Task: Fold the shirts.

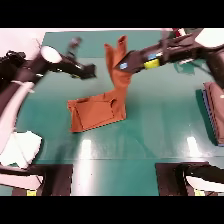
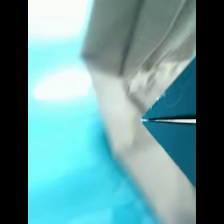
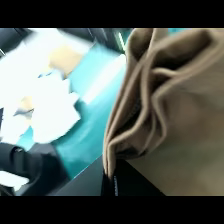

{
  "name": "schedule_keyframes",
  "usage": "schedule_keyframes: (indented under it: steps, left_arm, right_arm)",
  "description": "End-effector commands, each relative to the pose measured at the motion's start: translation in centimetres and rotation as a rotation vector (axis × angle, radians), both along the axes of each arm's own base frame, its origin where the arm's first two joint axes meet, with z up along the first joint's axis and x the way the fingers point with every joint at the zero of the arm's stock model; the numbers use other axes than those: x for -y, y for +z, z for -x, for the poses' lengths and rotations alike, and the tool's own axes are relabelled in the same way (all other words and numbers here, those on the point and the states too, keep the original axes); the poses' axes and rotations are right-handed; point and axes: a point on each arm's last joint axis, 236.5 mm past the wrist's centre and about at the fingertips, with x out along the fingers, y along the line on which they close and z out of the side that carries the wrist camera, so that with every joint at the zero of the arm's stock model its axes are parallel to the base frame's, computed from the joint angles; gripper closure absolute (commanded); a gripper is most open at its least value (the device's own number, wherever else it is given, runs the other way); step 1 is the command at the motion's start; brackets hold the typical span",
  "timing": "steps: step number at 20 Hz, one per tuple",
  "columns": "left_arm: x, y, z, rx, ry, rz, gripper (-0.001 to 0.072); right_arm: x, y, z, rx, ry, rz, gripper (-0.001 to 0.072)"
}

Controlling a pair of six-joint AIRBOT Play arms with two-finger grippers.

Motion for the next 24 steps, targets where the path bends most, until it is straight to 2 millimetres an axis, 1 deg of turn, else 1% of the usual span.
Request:
schedule_keyframes:
  steps: [1,2,3,4,5,6,7,9,11,12,13,14,15,16,17,18,19,21,22,24]
  left_arm:
    - [-10.1,8.7,0.8,0.185,0.175,-0.066,0.0678]
    - [-11.5,10.4,1.3,0.220,0.208,-0.065,0.0678]
    - [-12.7,11.8,1.9,0.250,0.232,-0.068,0.0678]
    - [-13.4,12.7,2.4,0.268,0.242,-0.073,0.0678]
    - [-13.9,13.1,2.9,0.270,0.247,-0.078,0.0678]
    - [-13.8,13.0,3.2,0.268,0.232,-0.090,0.0678]
    - [-13.7,12.7,3.5,0.256,0.218,-0.097,0.0678]
    - [-13.1,12.1,4.0,0.229,0.195,-0.100,0.0679]
    - [-12.7,12.0,4.0,0.230,0.182,-0.103,0.0678]
    - [-12.2,11.9,4.0,0.237,0.161,-0.109,0.0679]
    - [-11.6,11.9,4.1,0.239,0.145,-0.110,0.0678]
    - [-10.9,12.0,4.2,0.245,0.130,-0.108,0.0679]
    - [-10.0,12.1,4.2,0.255,0.109,-0.108,0.0679]
    - [-9.1,12.2,4.2,0.267,0.088,-0.108,0.0679]
    - [-8.2,12.2,4.3,0.276,0.068,-0.106,0.0679]
    - [-7.3,12.3,4.4,0.282,0.051,-0.101,0.0679]
    - [-6.6,12.3,4.5,0.285,0.034,-0.100,0.0679]
    - [-5.6,11.9,4.6,0.280,0.010,-0.099,0.0678]
    - [-5.5,11.8,4.6,0.273,0.006,-0.092,0.0679]
    - [-5.4,11.8,4.6,0.273,0.006,-0.092,0.0679]
  right_arm:
    - [-8.7,-2.8,2.4,-0.023,0.073,-0.050,0.0686]
    - [-11.7,-4.1,3.4,-0.033,0.092,-0.073,0.0562]
    - [-14.0,-5.5,4.3,-0.051,0.103,-0.083,0.0402]
    - [-15.6,-6.9,5.1,-0.083,0.115,-0.087,0.0349]
    - [-16.3,-7.9,5.4,-0.099,0.121,-0.079,0.0349]
    - [-15.9,-8.7,5.2,-0.105,0.129,-0.055,0.0349]
    - [-14.8,-9.5,4.7,-0.098,0.133,-0.016,0.0349]
    - [-10.8,-11.5,2.6,-0.095,0.097,0.077,0.0349]
    - [-4.4,-14.5,-0.1,-0.137,-0.016,0.185,0.0349]
    - [-0.5,-16.6,-1.1,-0.182,-0.085,0.255,0.0349]
    - [3.2,-18.6,-1.6,-0.222,-0.136,0.316,0.0336]
    - [6.6,-20.6,-1.8,-0.282,-0.187,0.353,0.0221]
    - [9.0,-22.1,-2.0,-0.357,-0.232,0.357,0.0132]
    - [11.1,-23.7,-2.2,-0.431,-0.276,0.354,0.0132]
    - [12.4,-25.2,-2.4,-0.496,-0.308,0.343,0.0133]
    - [13.1,-26.4,-2.7,-0.541,-0.332,0.335,0.0134]
    - [13.1,-27.4,-3.0,-0.588,-0.343,0.315,0.0141]
    - [11.7,-29.0,-3.6,-0.648,-0.340,0.283,0.0142]
    - [10.7,-29.8,-3.9,-0.664,-0.328,0.276,0.0142]
    - [8.0,-30.9,-4.3,-0.689,-0.296,0.253,0.0143]
